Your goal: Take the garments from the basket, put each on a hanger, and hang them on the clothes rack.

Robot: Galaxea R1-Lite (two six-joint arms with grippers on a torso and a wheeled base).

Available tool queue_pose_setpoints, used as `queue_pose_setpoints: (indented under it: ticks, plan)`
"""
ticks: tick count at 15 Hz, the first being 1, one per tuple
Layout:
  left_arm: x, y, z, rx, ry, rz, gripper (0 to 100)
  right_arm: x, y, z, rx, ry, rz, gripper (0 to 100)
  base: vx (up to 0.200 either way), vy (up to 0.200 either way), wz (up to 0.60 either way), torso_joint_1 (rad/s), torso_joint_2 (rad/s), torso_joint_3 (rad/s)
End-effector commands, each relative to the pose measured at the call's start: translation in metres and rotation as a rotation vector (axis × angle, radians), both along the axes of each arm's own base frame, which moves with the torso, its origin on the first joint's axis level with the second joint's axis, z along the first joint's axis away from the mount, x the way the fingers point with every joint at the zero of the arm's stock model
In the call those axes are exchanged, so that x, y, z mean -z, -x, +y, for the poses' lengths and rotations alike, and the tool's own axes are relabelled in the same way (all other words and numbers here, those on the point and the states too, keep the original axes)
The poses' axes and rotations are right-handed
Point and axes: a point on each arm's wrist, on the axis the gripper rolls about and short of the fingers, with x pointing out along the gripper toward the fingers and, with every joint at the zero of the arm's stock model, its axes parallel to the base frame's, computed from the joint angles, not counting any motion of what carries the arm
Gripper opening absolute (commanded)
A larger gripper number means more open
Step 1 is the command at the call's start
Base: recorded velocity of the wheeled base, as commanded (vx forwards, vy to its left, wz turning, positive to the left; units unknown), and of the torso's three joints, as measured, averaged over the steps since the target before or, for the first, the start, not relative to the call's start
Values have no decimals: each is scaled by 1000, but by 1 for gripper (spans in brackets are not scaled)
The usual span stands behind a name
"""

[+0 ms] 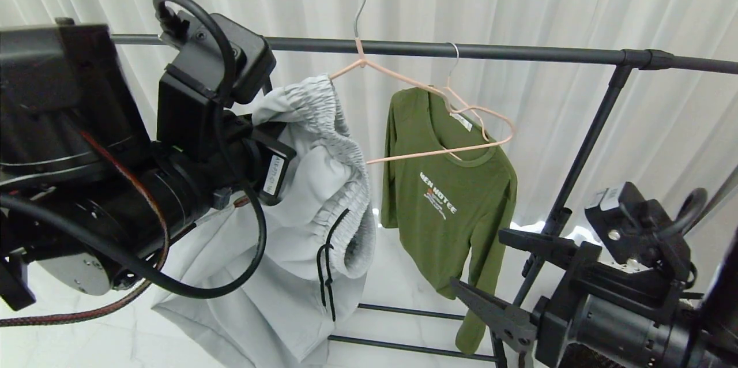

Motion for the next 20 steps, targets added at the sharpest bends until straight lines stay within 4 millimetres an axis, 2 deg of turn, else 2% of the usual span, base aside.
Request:
queue_pose_setpoints:
  ticks: [1, 4, 8, 12, 16, 20]
  plan:
    - [-3, 0, -9, 26, 7, -5, 0, 9, -12, 20, 33, 4, 62, 100, 0, 0, 0, 0, 0, 0]
    - [-8, -2, -21, 57, 36, -11, 0, 4, -22, 36, 56, -59, 106, 100, 0, 0, 0, 0, 0, 0]
    - [-18, -4, -24, 59, 57, -37, 0, 12, -28, 53, 60, -30, 116, 100, 0, 0, 0, 0, 0, 0]
    - [-25, 5, -27, 90, 73, -53, 0, 20, -45, 69, 100, -18, 125, 100, 0, 0, 0, 0, 0, 0]
    - [-28, 6, -27, 95, 81, -62, 0, 29, -59, 70, 148, -4, 135, 100, 0, 0, 0, 0, 0, 0]
    - [-33, 8, -29, 106, 94, -75, 0, 28, -62, 67, 159, -20, 126, 100, 0, 0, 0, 0, 0, 0]
